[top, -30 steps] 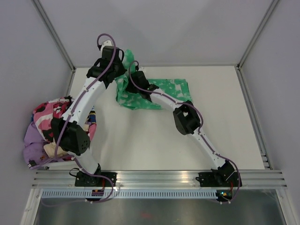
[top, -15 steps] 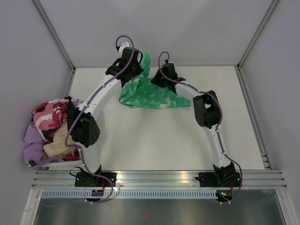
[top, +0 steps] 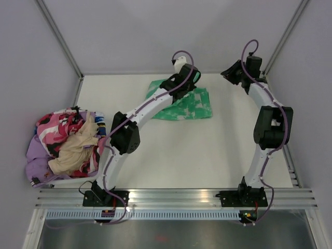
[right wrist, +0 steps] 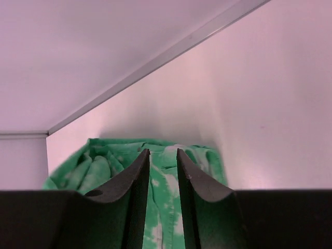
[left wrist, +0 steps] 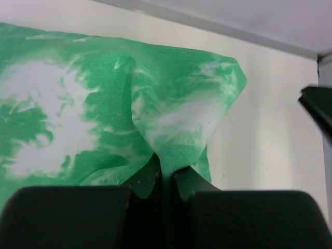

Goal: Fold and stack the trousers
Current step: Fold the trousers

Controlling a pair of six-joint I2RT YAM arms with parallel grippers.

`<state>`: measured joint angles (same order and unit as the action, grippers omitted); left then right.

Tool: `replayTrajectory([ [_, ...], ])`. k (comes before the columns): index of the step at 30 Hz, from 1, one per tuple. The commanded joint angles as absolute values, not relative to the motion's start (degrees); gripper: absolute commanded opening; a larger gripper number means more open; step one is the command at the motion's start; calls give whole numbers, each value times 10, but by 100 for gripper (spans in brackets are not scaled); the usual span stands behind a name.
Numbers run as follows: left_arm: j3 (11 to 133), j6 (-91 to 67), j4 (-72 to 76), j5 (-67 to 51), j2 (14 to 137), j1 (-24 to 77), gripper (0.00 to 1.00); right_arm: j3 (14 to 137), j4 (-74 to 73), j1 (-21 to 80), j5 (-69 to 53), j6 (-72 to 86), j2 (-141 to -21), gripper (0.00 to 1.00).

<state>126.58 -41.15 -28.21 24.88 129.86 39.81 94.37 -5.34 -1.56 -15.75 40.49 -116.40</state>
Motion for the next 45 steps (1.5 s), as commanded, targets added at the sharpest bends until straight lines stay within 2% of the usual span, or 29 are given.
replayTrajectory([
  [1, 1315, -403, -235, 274, 1335, 455, 2, 947, -96, -58, -204, 393, -1146, 34],
  [7, 1296, -385, -189, 277, 1372, 500, 4, 964, -105, -76, -220, 382, -1161, 36],
  [9, 1269, -388, -169, 283, 1378, 500, 7, 962, -96, -76, -238, 386, -1160, 38],
  [11, 1273, -376, -157, 285, 1394, 497, 28, 959, -94, -73, -242, 374, -1153, 40],
  [14, 1300, -361, -141, 257, 1396, 494, 88, 949, -105, -67, -239, 345, -1137, 44],
  [15, 1307, -356, -141, 244, 1387, 492, 97, 941, -106, -66, -241, 340, -1133, 45],
  [16, 1310, -347, -139, 221, 1378, 491, 99, 936, -107, -64, -241, 338, -1123, 48],
  [20, 1268, -356, -132, 157, 1301, 463, 100, 933, -137, -56, -248, 318, -1112, 56],
  [24, 1172, -402, -134, 86, 1213, 407, 98, 917, -191, -45, -263, 294, -1097, 58],
  [28, 1051, -410, -126, 17, 1150, 350, 91, 866, -202, -21, -255, 288, -1063, 60],
  [31, 963, -407, -109, -34, 1116, 309, 78, 839, -187, -3, -229, 300, -1056, 62],
  [34, 894, -376, -79, -55, 1095, 286, 70, 841, -178, 39, -222, 329, -1084, 63],
  [39, 882, -331, -86, -69, 1100, 283, 70, 881, -220, 69, -123, 321, -1119, 70],
  [45, 856, -313, -90, -91, 1092, 276, 71, 930, -292, 69, -46, 300, -1140, 73],
])
